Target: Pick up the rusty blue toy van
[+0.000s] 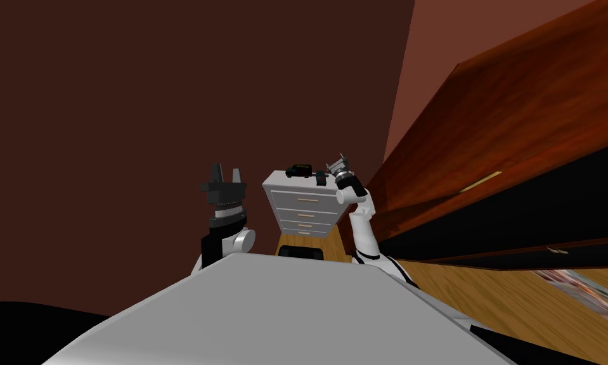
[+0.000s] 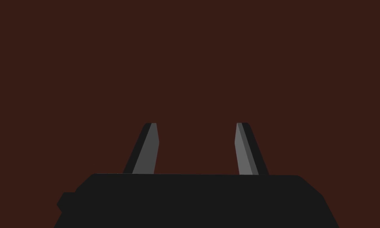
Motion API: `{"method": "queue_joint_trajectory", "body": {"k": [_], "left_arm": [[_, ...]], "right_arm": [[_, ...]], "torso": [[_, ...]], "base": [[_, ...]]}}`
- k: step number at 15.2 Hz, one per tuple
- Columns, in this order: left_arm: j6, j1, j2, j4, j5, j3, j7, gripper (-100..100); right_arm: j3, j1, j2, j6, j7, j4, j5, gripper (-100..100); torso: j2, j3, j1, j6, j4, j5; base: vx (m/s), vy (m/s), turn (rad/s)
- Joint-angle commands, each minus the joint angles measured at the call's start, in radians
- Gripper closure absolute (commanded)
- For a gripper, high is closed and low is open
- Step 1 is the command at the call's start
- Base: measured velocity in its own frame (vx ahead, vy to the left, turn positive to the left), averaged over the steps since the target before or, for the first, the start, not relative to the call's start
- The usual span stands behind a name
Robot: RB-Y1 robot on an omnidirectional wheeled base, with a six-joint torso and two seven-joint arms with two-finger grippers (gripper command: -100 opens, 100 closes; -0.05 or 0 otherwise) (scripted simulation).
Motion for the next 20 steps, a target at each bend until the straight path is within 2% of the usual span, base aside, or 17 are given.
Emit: {"method": "queue_joint_trajectory", "body": {"k": [1, 2, 4, 5, 6, 8, 9, 10, 12, 13, 14, 16, 17, 18, 20], "left_arm": [[0.0, 0.0, 0.0, 0.0, 0.0, 0.0, 0.0, 0], [0.0, 0.0, 0.0, 0.0, 0.0, 0.0, 0.0, 0], [0.0, 0.0, 0.0, 0.0, 0.0, 0.0, 0.0, 0], [0.0, 0.0, 0.0, 0.0, 0.0, 0.0, 0.0, 0], [0.0, 0.0, 0.0, 0.0, 0.0, 0.0, 0.0, 0], [0.0, 0.0, 0.0, 0.0, 0.0, 0.0, 0.0, 0], [0.0, 0.0, 0.0, 0.0, 0.0, 0.0, 0.0, 0], [0.0, 0.0, 0.0, 0.0, 0.0, 0.0, 0.0, 0], [0.0, 0.0, 0.0, 0.0, 0.0, 0.0, 0.0, 0], [0.0, 0.0, 0.0, 0.0, 0.0, 0.0, 0.0, 0], [0.0, 0.0, 0.0, 0.0, 0.0, 0.0, 0.0, 0], [0.0, 0.0, 0.0, 0.0, 0.0, 0.0, 0.0, 0], [0.0, 0.0, 0.0, 0.0, 0.0, 0.0, 0.0, 0], [0.0, 0.0, 0.0, 0.0, 0.0, 0.0, 0.0, 0], [0.0, 0.0, 0.0, 0.0, 0.0, 0.0, 0.0, 0]], "right_arm": [[-0.005, -0.05, -0.002, 0.05, -0.05, 0.036, -0.008, -100], [-0.005, -0.07, -0.002, 0.068, -0.065, 0.036, -0.008, -100], [-0.005, -0.07, -0.002, 0.093, -0.065, 0.036, -0.008, -100], [-0.01, -0.116, -0.003, 0.125, -0.11, 0.075, -0.016, -100], [-0.01, -0.132, -0.003, 0.143, -0.125, 0.075, -0.016, -100], [-0.01, -0.132, -0.003, 0.17, -0.125, 0.075, -0.016, -100], [-0.016, -0.178, -0.003, 0.199, -0.17, 0.115, -0.023, -100], [-0.016, -0.193, -0.003, 0.219, -0.185, 0.115, -0.023, -100], [-0.016, -0.193, -0.003, 0.248, -0.185, 0.115, -0.023, -100], [-0.021, -0.239, -0.001, 0.276, -0.23, 0.156, -0.03, -100], [-0.021, -0.253, -0.001, 0.296, -0.243, 0.156, -0.03, -100], [-0.021, -0.253, -0.001, 0.327, -0.243, 0.156, -0.03, -100], [-0.027, -0.298, 0.001, 0.356, -0.288, 0.199, -0.036, -100], [-0.027, -0.311, 0.001, 0.375, -0.301, 0.199, -0.036, -100], [-0.027, -0.311, 0.001, 0.406, -0.301, 0.199, -0.036, -100]], "torso": [[0.0, 0.0, 0.0, 0.0, 0.0, 0.0], [0.0, 0.0, 0.0, 0.0, 0.0, 0.0], [0.0, 0.0, 0.0, 0.0, 0.0, 0.0], [0.0, 0.0, 0.0, 0.0, 0.0, 0.0], [0.0, 0.0, 0.0, 0.0, 0.0, 0.0], [0.0, 0.0, 0.001, 0.0, 0.0, 0.0], [0.0, 0.0, 0.0, 0.0, 0.0, 0.0], [0.0, 0.0, 0.0, 0.0, 0.0, 0.0], [0.0, 0.0, 0.001, 0.0, 0.0, 0.0], [0.0, 0.0, 0.0, 0.0, 0.0, 0.0], [0.0, 0.0, 0.0, 0.0, 0.0, 0.0], [0.0, 0.0, 0.001, 0.0, 0.0, 0.0], [0.0, 0.0, 0.0, 0.0, 0.0, 0.0], [0.0, 0.0, 0.0, 0.0, 0.0, 0.0], [0.0, 0.0, 0.001, 0.0, 0.0, 0.0]], "base": [[0.006, 0.008, -0.032], [0.008, 0.013, -0.045], [0.008, 0.011, -0.005], [0.01, 0.013, -0.082], [0.011, 0.017, -0.003], [0.008, 0.011, 0.0], [0.009, 0.015, -0.028], [0.009, 0.02, -0.031], [0.005, 0.012, -0.005], [0.003, 0.012, -0.024], [0.004, 0.017, -0.029], [0.004, 0.013, -0.008], [0.005, 0.013, -0.029], [0.005, 0.017, -0.031], [0.003, 0.011, -0.003]]}}
